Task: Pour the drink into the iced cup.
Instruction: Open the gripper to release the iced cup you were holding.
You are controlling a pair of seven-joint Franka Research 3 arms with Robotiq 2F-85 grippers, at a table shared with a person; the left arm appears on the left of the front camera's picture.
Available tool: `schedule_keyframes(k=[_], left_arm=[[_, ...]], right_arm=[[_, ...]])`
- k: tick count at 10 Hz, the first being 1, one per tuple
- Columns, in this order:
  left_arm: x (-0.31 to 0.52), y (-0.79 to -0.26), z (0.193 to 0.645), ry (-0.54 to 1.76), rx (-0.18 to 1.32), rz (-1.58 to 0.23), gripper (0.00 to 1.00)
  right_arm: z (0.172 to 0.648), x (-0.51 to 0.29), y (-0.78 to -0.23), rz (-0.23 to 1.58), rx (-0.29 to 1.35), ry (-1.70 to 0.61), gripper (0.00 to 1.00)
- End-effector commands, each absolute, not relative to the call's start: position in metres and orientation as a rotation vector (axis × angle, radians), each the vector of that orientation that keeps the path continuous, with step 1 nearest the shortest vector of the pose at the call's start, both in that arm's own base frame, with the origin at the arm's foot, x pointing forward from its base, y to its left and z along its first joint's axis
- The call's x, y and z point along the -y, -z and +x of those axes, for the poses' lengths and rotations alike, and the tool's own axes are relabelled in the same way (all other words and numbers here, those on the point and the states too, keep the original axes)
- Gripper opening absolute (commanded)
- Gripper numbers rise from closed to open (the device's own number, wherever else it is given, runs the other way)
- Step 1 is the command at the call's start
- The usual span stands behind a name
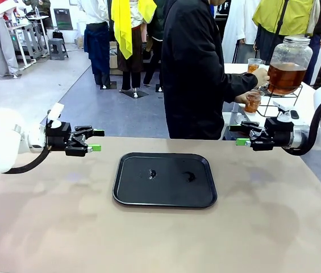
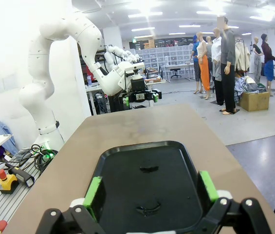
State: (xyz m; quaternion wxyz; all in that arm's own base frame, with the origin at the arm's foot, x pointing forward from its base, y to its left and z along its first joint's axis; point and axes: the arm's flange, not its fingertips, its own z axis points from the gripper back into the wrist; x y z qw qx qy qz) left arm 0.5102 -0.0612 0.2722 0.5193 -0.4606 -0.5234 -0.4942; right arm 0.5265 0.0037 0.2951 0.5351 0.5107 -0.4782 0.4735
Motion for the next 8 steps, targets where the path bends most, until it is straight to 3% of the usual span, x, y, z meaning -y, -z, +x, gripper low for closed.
schedule_keyframes(k=[1,8], left_arm=[[0.0615,-0.2745,0.5114,1.18,1.252,-1.109,1.0],[0.0615,-0.2745,0.5114,1.18,1.252,-1.109,1.0]], right_arm=[[0.5267,-0.0035,-0.2973,1.216,1.137,-1.131,1.0],[0.5267,-0.0035,-0.2973,1.216,1.137,-1.131,1.0]])
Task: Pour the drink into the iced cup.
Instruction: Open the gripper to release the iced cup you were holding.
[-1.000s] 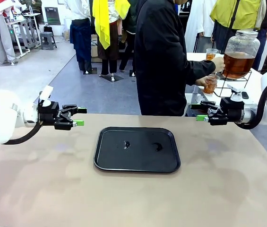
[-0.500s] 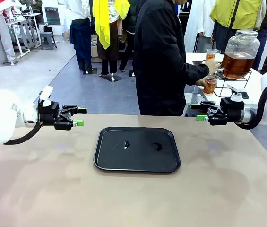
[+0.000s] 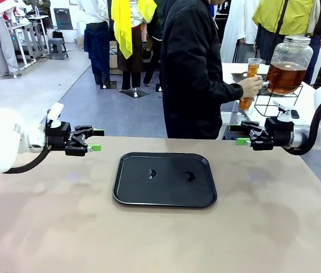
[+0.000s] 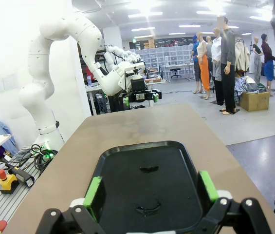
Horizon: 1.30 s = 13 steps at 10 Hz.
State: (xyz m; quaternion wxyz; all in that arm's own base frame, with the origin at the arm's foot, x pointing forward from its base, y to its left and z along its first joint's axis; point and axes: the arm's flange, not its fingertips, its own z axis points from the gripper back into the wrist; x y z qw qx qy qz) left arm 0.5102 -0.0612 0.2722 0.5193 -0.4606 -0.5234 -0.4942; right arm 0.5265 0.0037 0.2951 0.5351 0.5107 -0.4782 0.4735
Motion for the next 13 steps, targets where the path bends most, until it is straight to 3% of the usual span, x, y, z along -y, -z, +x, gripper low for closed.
schedule_keyframes(k=[1,13], left_arm=[[0.0615,-0.2745,0.5114,1.18,1.252,-1.109,1.0],[0.0615,-0.2745,0.5114,1.18,1.252,-1.109,1.0]], right_arm=[[0.5267,-0.0035,-0.2973,1.216,1.137,-1.131,1.0],[0.5267,-0.0035,-0.2973,1.216,1.137,-1.131,1.0]])
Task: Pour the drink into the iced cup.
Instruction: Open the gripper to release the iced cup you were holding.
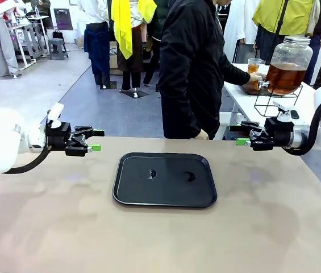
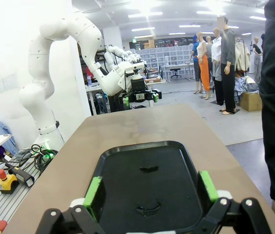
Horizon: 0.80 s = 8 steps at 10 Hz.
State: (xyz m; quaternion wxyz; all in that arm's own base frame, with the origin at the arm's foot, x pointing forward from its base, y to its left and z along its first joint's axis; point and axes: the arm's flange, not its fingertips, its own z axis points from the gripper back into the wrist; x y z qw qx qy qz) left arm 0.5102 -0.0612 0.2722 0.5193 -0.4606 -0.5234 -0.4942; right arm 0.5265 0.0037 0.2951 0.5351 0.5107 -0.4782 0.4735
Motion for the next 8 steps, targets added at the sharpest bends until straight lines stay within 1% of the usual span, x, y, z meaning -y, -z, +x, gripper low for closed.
schedule_keyframes(k=[1,8], left_arm=[[0.0615,-0.2745,0.5114,1.18,1.252,-1.109,1.0],[0.0615,-0.2745,0.5114,1.18,1.252,-1.109,1.0]], right_arm=[[0.5267,-0.0035,-0.2973,1.216,1.137,-1.131,1.0],[0.5267,-0.0035,-0.2973,1.216,1.137,-1.131,1.0]])
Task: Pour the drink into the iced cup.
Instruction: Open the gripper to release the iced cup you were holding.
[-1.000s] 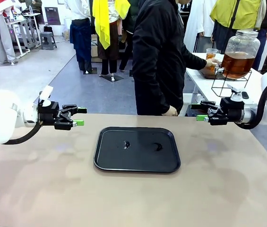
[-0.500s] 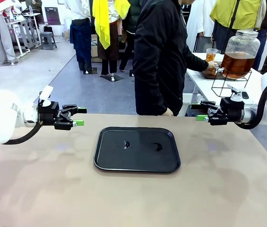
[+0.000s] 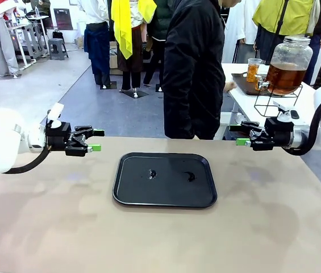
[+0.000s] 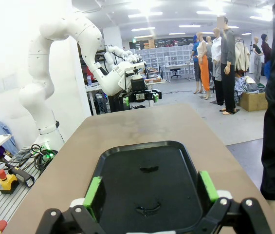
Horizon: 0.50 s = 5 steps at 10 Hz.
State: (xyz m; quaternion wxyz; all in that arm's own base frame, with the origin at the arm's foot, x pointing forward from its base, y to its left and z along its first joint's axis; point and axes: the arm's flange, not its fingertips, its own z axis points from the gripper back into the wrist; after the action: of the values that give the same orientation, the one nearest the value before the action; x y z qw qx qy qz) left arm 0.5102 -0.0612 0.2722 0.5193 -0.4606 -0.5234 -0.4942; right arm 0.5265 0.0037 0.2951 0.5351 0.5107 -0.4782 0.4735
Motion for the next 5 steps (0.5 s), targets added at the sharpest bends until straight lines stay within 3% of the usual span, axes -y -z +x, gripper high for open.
schedule_keyframes(k=[1,5], left_arm=[[0.0615,-0.2745,0.5114,1.18,1.252,-1.109,1.0],[0.0615,-0.2745,0.5114,1.18,1.252,-1.109,1.0]], right_arm=[[0.5267,-0.0035,-0.2973,1.216,1.137,-1.131,1.0],[0.5267,-0.0035,-0.2973,1.216,1.137,-1.131,1.0]])
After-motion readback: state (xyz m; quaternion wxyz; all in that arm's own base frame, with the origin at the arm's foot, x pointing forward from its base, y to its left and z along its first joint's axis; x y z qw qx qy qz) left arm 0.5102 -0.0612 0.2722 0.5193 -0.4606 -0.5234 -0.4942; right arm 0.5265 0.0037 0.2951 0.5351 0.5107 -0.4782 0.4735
